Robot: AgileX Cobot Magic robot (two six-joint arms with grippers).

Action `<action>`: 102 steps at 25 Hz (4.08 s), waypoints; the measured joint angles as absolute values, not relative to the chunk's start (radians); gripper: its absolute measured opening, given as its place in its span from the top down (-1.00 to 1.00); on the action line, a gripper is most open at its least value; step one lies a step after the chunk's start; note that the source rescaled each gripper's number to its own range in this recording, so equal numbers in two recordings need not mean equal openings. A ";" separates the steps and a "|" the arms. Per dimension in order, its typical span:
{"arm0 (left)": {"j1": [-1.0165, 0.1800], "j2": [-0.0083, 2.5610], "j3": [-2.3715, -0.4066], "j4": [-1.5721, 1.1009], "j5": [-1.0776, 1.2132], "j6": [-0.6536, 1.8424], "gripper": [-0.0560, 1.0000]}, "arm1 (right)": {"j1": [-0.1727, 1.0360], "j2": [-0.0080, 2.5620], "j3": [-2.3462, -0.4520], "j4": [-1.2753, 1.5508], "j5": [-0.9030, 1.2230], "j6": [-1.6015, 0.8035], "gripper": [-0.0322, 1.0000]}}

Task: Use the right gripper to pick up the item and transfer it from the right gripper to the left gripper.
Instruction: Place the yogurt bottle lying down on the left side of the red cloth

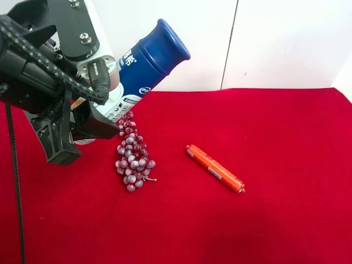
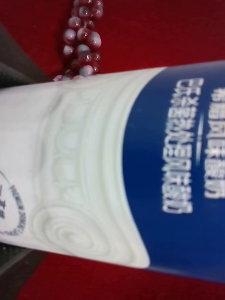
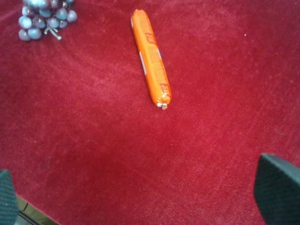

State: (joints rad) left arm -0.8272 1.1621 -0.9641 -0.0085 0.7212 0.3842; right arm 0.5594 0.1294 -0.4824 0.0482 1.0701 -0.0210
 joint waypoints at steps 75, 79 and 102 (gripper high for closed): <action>-0.068 1.672 -0.681 -0.223 0.391 0.192 0.68 | 0.079 -0.002 -0.479 0.052 1.066 -0.021 -1.00; -0.068 1.729 -0.681 -0.228 0.381 0.192 0.68 | 0.079 -0.002 -0.479 0.052 1.066 -0.021 -1.00; -0.068 1.633 -0.741 -0.224 0.491 0.148 -0.99 | 0.079 -0.002 -0.479 0.052 1.066 -0.021 -1.00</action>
State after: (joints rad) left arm -0.0685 1.6330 -0.7409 -0.2244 0.4911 0.1475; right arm 0.0787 -0.0019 -0.4793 0.0524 1.0658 -0.0210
